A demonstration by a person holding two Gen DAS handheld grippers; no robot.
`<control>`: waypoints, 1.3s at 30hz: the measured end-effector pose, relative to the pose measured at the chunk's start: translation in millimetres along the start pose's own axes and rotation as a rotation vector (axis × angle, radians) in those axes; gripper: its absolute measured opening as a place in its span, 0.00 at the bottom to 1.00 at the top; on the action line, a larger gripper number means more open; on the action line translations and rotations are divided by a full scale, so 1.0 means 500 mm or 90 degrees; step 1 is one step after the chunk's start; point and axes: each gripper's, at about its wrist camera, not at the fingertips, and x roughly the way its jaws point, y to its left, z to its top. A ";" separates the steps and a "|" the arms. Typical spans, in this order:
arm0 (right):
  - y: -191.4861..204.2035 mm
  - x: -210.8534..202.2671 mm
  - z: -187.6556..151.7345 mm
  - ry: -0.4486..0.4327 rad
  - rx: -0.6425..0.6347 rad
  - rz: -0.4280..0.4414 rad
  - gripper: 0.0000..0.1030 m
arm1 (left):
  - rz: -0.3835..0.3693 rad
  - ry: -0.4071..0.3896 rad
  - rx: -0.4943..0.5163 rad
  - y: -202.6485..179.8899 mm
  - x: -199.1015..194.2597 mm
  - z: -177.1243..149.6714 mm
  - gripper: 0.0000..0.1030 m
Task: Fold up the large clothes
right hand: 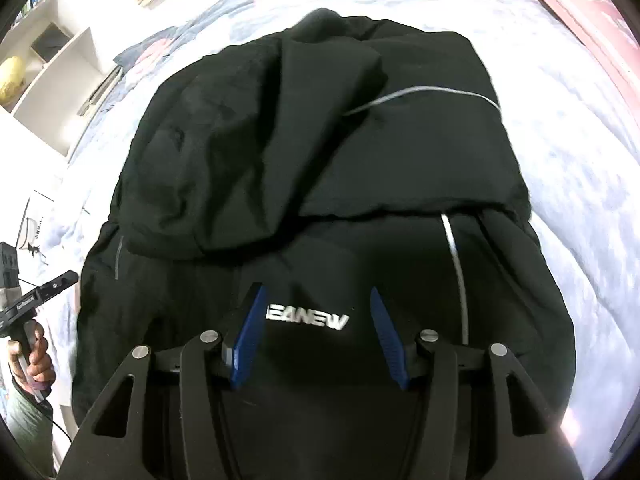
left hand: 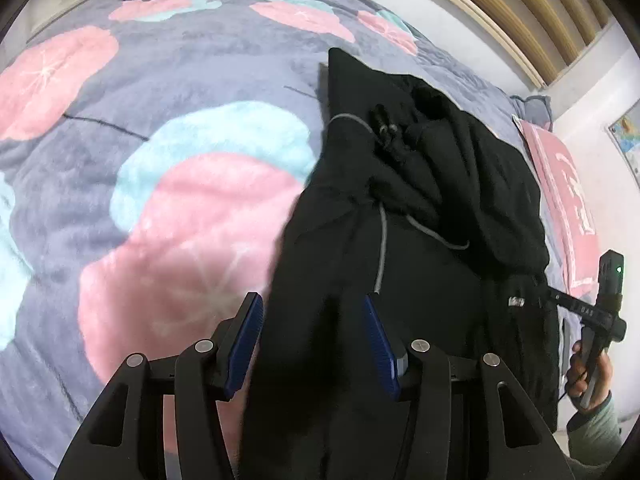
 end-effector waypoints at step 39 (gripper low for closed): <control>-0.177 -0.179 -0.367 -0.079 0.122 -0.001 0.54 | -0.209 -0.014 0.029 -0.019 -0.072 -0.243 0.49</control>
